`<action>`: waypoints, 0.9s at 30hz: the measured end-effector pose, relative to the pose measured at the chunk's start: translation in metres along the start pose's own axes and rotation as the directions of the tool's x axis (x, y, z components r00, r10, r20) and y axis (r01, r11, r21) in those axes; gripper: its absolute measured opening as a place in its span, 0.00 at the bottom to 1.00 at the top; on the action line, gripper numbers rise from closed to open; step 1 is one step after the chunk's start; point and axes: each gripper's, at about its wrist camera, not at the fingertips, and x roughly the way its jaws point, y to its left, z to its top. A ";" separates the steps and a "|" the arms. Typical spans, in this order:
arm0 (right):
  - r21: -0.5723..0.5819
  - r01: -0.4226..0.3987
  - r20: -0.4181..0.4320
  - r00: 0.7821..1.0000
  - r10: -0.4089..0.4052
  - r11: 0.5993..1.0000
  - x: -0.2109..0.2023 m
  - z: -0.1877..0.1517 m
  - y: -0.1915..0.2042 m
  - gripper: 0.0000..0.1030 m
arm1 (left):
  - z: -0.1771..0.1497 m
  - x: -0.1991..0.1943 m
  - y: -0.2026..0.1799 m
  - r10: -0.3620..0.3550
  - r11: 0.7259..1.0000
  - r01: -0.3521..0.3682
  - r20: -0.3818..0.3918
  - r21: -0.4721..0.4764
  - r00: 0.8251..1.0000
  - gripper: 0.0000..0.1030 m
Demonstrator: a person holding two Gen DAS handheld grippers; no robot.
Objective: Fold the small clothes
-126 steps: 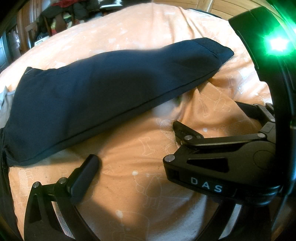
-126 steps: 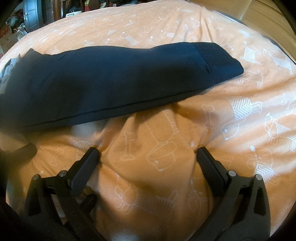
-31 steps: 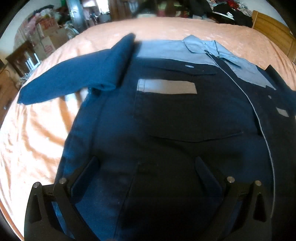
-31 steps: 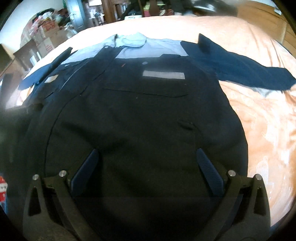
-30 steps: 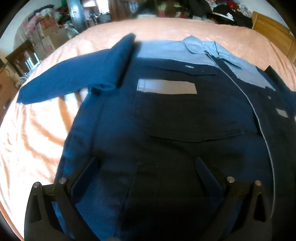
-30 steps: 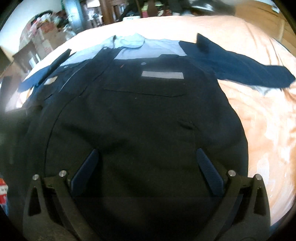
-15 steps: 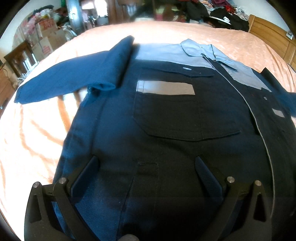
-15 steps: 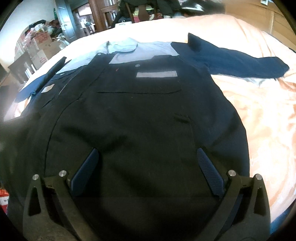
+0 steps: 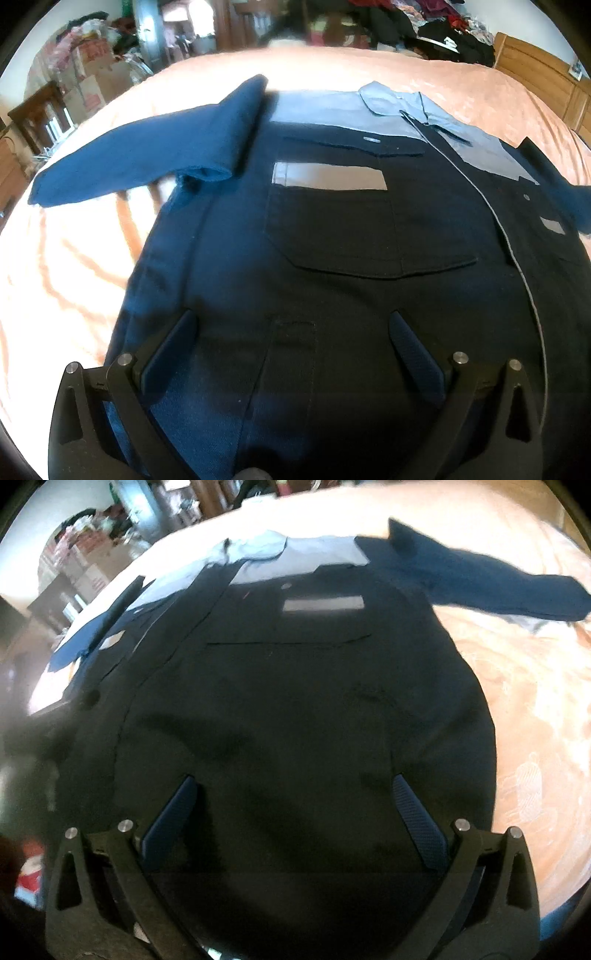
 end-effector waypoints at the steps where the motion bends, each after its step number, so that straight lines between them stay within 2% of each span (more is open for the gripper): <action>1: 0.020 -0.032 -0.028 0.999 0.033 0.999 -0.004 0.005 -0.005 1.00 | 0.000 0.000 0.000 0.002 1.000 -0.002 -0.001 0.000 1.000 1.00; 3: 0.059 -0.100 -0.057 0.993 0.103 0.993 -0.015 0.022 -0.021 1.00 | 0.001 0.001 -0.001 0.006 1.000 -0.006 -0.005 0.000 1.000 1.00; 6: 0.086 -0.161 -0.007 0.987 0.162 0.983 -0.042 0.067 -0.066 1.00 | 0.002 0.001 -0.001 0.005 1.000 -0.005 -0.005 -0.001 1.000 1.00; 8: 0.102 -0.140 0.065 0.989 0.133 0.985 -0.063 0.104 -0.110 1.00 | 0.003 0.001 -0.001 0.009 1.000 -0.009 -0.005 0.000 1.000 1.00; 10: 0.154 -0.125 0.158 0.982 0.100 0.980 -0.080 0.144 -0.173 1.00 | 0.003 0.002 -0.002 0.018 1.000 -0.018 -0.005 0.003 1.000 1.00; 12: 0.264 -0.118 0.226 0.973 0.058 0.957 -0.087 0.176 -0.244 1.00 | 0.003 0.003 -0.004 0.025 1.000 -0.025 -0.006 0.005 1.000 1.00; 14: 0.381 -0.093 0.259 0.966 -0.010 0.920 -0.090 0.193 -0.307 0.97 | 0.004 0.004 -0.004 0.027 1.000 -0.027 -0.007 0.005 1.000 1.00; 16: 0.526 -0.132 0.312 0.949 -0.046 0.840 -0.098 0.192 -0.377 0.95 | 0.005 0.005 -0.004 0.027 1.000 -0.027 -0.010 0.004 1.000 1.00; 18: 0.616 -0.155 0.335 0.939 -0.079 0.772 -0.103 0.180 -0.426 0.93 | 0.005 0.006 -0.004 0.027 1.000 -0.027 -0.012 0.004 1.000 1.00; 19: 0.641 -0.140 0.324 0.941 -0.101 0.755 -0.104 0.175 -0.442 0.92 | 0.005 0.006 -0.004 0.027 1.000 -0.027 -0.013 0.003 1.000 1.00; 21: 0.666 -0.093 0.289 0.947 -0.141 0.740 -0.103 0.167 -0.465 0.89 | 0.005 0.006 -0.004 0.028 1.000 -0.028 -0.012 0.003 1.000 1.00; 23: 0.680 -0.105 0.284 0.950 -0.129 0.725 -0.100 0.161 -0.477 0.83 | 0.005 0.007 -0.004 0.029 1.000 -0.029 -0.011 0.002 1.000 1.00; 27: 0.651 -0.132 0.307 0.947 -0.100 0.747 -0.099 0.157 -0.480 0.72 | 0.006 0.008 -0.004 0.030 1.000 -0.030 -0.011 0.002 0.999 1.00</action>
